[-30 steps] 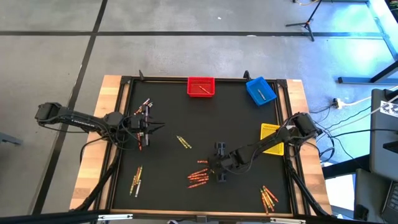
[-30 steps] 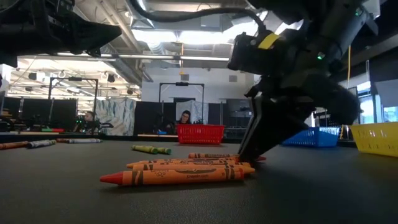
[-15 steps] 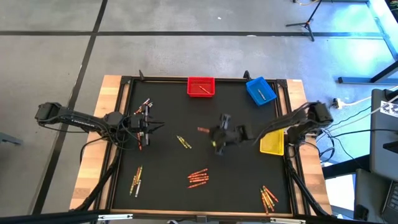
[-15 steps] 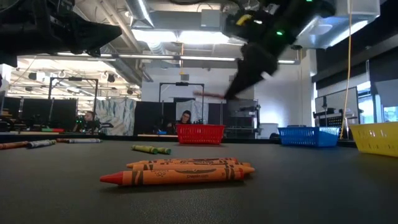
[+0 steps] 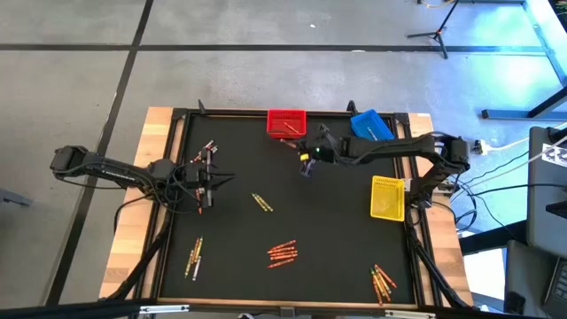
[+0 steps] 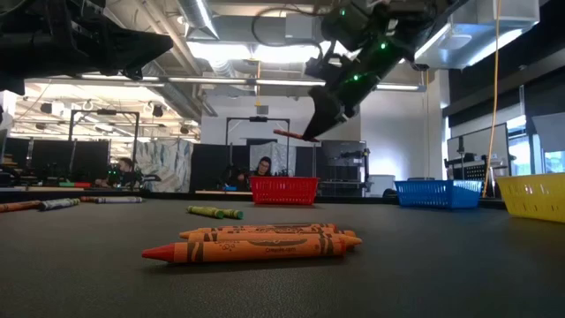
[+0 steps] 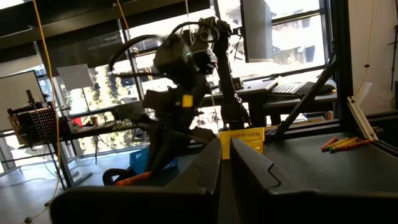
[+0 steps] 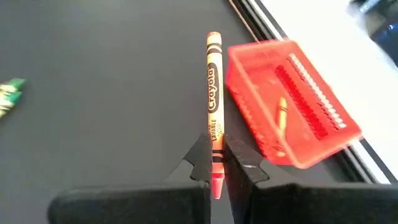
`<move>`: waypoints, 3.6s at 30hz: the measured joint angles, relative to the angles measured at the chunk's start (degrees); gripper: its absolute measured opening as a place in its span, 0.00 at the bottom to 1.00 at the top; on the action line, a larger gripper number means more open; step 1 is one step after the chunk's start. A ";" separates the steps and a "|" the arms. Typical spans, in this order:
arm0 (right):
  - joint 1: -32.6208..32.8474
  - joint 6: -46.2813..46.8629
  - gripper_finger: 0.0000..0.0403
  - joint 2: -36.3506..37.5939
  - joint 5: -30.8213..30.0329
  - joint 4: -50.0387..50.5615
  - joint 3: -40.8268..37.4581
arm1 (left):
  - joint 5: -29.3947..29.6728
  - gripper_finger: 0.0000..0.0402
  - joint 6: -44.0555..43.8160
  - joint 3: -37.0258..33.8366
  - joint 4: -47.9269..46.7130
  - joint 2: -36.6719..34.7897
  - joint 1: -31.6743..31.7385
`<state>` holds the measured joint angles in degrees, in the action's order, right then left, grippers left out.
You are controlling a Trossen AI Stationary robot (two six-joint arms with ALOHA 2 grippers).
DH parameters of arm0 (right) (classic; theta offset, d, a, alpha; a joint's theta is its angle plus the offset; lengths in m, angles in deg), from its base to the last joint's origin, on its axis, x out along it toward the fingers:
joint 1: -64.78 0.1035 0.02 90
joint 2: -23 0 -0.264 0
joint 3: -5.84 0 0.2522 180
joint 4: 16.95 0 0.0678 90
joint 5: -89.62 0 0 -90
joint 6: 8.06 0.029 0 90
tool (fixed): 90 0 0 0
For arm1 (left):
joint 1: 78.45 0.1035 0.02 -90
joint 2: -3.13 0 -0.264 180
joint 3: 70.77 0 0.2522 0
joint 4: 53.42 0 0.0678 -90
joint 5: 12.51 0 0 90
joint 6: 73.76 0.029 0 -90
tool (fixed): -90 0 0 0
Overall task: Sort crayons
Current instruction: Put the orange crayon into the red bin
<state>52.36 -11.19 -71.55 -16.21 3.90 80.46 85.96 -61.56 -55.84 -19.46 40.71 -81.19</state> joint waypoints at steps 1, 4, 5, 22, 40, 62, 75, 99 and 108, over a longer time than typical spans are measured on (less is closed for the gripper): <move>-1.04 -0.32 0.05 -0.15 0.38 -0.60 0.00 | -0.04 0.06 0.02 0.00 0.00 0.00 0.00; -3.92 -1.01 0.05 -0.61 0.88 -2.08 0.02 | -0.06 0.06 0.00 0.00 0.00 0.00 0.00; -4.78 -1.43 0.05 -0.69 1.08 -2.42 0.00 | -0.08 0.06 0.00 0.00 0.00 0.00 0.00; -13.73 -4.72 0.05 -8.04 6.03 -15.13 0.04 | -0.45 0.06 0.02 -0.04 -0.07 0.02 -0.02; -17.95 -3.04 0.05 -15.84 7.95 -13.52 8.58 | 0.01 0.06 1.96 -0.04 0.91 0.00 0.11; -19.90 -2.01 0.05 -27.60 15.21 14.11 28.52 | 1.33 0.06 2.15 -0.04 1.64 0.02 0.22; -19.86 -1.64 0.05 -28.64 14.84 14.37 28.50 | 1.32 0.06 1.90 -0.04 1.64 0.01 0.22; -19.86 -4.56 0.27 -28.10 15.42 14.88 28.52 | 1.32 0.06 1.84 -0.04 1.18 0.00 0.22; -15.82 -4.94 0.28 -18.03 15.89 27.38 30.97 | 1.32 0.06 1.75 -0.02 1.20 0.02 0.22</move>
<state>36.54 -16.13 -89.58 -0.32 31.28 111.43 87.27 -59.81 -55.86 -18.26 40.72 -80.97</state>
